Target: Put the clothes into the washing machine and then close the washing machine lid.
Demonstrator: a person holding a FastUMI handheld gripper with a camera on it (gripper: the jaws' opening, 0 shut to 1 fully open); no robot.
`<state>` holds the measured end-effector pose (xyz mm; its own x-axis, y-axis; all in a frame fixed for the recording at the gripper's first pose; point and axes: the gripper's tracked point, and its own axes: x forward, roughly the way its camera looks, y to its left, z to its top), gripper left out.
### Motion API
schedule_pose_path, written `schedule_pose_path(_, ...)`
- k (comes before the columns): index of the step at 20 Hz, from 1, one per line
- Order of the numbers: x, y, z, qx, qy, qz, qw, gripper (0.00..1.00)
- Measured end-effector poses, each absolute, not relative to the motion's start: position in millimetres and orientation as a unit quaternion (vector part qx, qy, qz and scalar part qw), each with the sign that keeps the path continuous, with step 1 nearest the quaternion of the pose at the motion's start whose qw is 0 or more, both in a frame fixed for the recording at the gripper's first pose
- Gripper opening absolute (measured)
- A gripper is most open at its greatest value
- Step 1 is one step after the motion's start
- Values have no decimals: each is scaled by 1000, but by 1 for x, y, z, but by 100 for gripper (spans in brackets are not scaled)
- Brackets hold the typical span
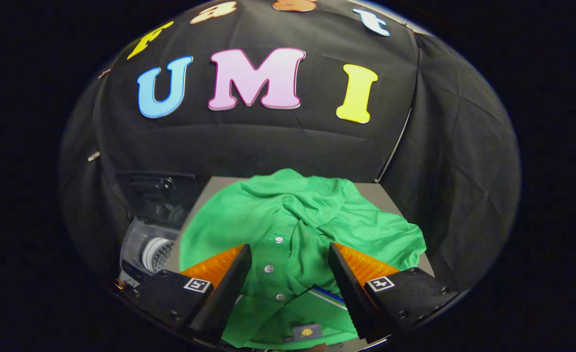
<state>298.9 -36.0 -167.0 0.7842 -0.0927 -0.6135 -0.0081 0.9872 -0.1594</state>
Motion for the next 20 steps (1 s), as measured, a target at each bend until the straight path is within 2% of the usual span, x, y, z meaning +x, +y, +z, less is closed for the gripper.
schedule_pose_path(2,304,-29,-167,-63,323,-1,944,100)
schedule_pose_path(3,300,-24,-177,-38,346,4,937,100)
schedule_pose_path(5,304,-25,-175,-39,345,17,938,78)
schedule_pose_path(8,307,-30,-177,-38,336,10,941,25)
schedule_pose_path(10,306,-29,-170,-15,341,4,940,15)
schedule_pose_path(13,306,-25,-149,34,337,0,941,15)
schedule_pose_path(20,295,41,-64,81,286,49,954,14)
